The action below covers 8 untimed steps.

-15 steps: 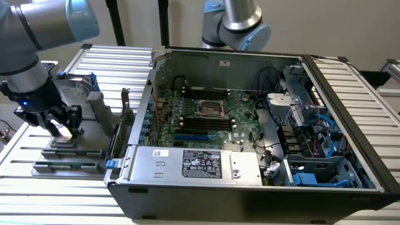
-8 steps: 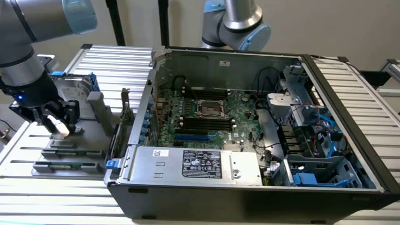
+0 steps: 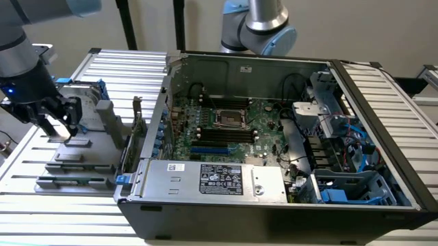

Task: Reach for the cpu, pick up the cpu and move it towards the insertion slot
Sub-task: 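Pick up the cpu and move it towards the insertion slot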

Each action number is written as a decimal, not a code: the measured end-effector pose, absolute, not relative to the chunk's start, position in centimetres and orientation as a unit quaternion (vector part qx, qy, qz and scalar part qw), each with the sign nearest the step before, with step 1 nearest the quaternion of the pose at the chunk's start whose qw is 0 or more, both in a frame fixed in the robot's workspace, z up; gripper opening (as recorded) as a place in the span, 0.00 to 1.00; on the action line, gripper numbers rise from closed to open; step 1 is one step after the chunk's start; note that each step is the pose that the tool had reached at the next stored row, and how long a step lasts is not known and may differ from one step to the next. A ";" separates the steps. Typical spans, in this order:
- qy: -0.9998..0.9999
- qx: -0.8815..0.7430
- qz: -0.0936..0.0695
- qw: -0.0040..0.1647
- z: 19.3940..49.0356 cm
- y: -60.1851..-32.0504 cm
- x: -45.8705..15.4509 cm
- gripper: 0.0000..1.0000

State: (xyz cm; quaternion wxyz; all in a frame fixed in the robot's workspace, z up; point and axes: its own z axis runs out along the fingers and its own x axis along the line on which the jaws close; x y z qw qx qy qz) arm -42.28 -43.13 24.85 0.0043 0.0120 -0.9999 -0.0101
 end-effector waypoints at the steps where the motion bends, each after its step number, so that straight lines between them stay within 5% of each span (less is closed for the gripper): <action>1: -1.000 0.012 -0.010 0.004 25.3 -43.1 -42.2 0.55; 8: -1.000 0.012 -0.010 0.004 28.5 -43.2 -41.5 0.55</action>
